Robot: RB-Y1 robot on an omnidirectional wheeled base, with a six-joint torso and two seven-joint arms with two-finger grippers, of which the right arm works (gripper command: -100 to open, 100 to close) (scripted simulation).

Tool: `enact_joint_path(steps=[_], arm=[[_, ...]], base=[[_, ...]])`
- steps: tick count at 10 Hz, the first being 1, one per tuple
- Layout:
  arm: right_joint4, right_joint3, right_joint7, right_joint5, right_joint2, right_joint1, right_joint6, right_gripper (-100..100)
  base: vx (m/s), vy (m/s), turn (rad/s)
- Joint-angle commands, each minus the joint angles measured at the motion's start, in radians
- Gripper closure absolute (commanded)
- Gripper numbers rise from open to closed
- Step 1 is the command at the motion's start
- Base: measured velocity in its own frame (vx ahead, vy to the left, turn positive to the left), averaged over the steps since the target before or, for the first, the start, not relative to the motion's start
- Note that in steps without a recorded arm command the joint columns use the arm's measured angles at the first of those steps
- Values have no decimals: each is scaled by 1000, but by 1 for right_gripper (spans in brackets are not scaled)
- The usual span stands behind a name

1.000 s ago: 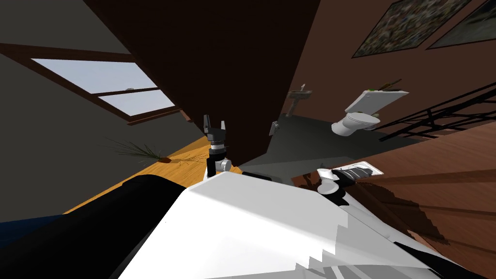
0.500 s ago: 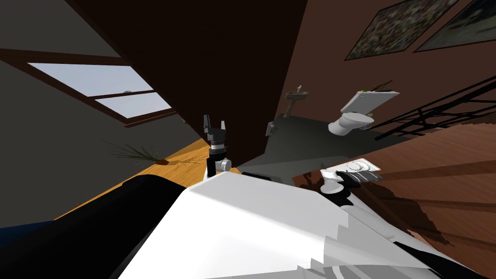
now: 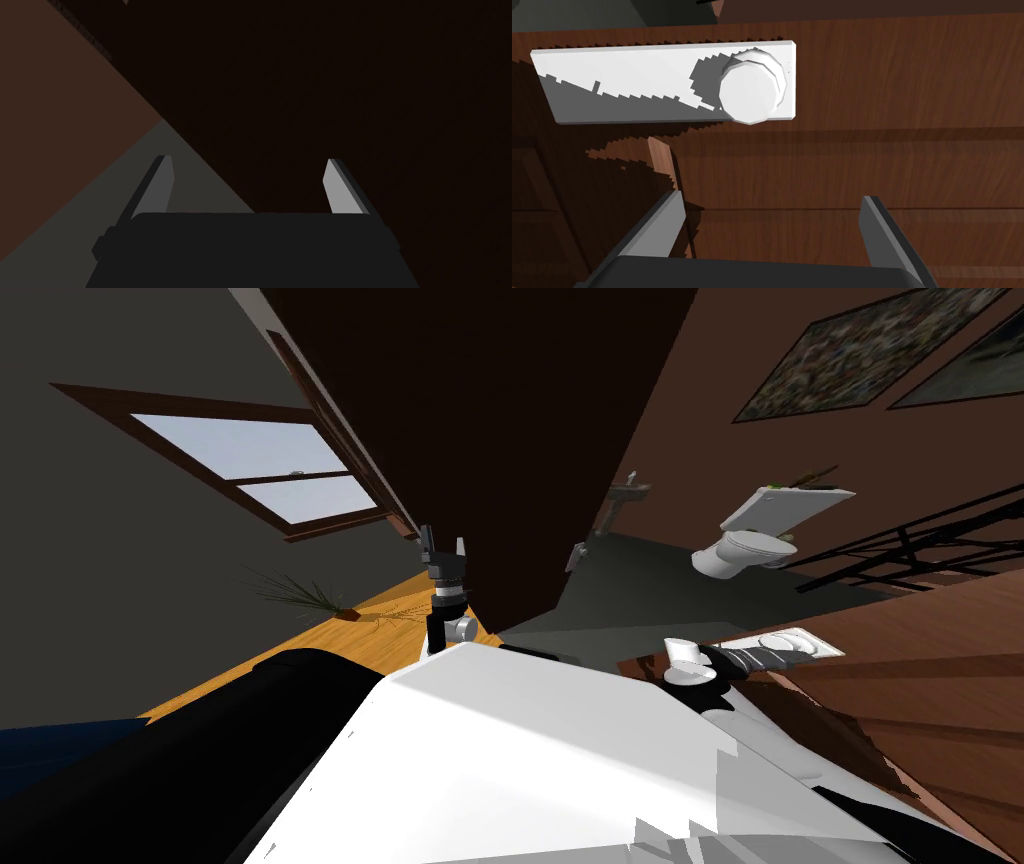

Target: Push the door open

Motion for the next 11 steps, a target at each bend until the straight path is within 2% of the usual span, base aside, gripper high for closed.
enact_joint_path(steps=[1, 3, 4, 5, 8, 11], arm=[[-3, -24, 30, -12, 5, -4, 1, -100], [3, -44, 53, -21, 4, -9, -1, -100], [8, -37, 43, -18, 0, -10, -2, -100], [10, -44, 51, -21, 1, -11, -10, -100], [13, -53, 60, -26, 2, -13, -23, -100], [18, -69, 76, -34, 5, -16, -44, -100]], base=[[53, 180, 64], [82, 150, 47], [53, 75, -2], [-5, -107, 83], [-36, -210, 65], [3, -262, 91]])
